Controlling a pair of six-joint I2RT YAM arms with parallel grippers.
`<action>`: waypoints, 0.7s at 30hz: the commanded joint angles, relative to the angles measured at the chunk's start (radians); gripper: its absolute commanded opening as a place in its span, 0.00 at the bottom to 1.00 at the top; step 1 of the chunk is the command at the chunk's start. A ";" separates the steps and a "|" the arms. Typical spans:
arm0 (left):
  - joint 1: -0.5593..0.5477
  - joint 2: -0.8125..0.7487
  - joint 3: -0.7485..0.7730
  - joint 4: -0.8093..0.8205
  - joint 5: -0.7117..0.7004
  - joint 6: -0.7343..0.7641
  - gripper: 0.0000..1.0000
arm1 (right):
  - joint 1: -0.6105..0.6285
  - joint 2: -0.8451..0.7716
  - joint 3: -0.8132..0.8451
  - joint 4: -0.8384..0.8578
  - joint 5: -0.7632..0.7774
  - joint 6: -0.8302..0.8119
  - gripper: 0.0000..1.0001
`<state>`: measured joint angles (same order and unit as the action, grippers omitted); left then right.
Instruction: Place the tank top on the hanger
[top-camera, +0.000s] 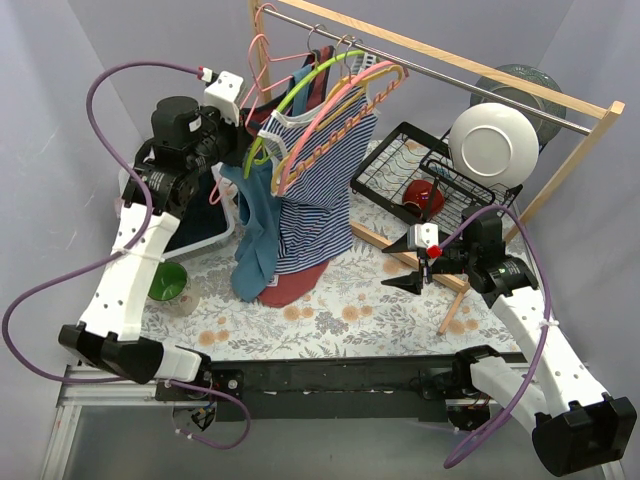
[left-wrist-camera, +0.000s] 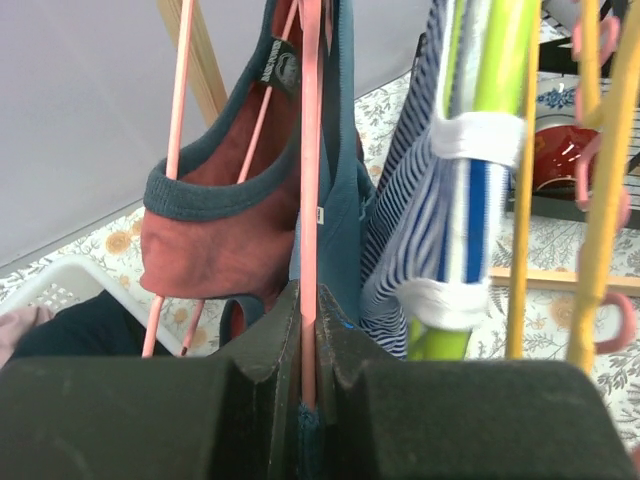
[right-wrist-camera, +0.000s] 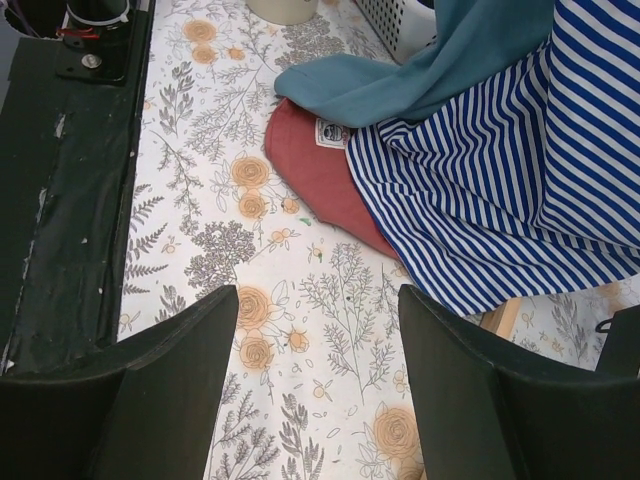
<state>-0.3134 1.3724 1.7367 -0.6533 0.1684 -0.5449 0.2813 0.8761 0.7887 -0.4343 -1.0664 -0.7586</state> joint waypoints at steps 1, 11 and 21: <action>0.043 0.014 0.052 0.086 0.066 0.042 0.00 | -0.005 -0.008 -0.002 0.032 -0.038 0.004 0.74; 0.077 0.137 0.185 0.129 0.244 0.000 0.00 | -0.005 -0.009 -0.011 0.042 -0.043 0.008 0.74; 0.077 0.224 0.267 0.198 0.342 -0.099 0.00 | -0.008 -0.014 -0.026 0.051 -0.041 0.010 0.74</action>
<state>-0.2386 1.5982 1.9312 -0.5781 0.4473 -0.5884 0.2810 0.8757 0.7712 -0.4133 -1.0805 -0.7582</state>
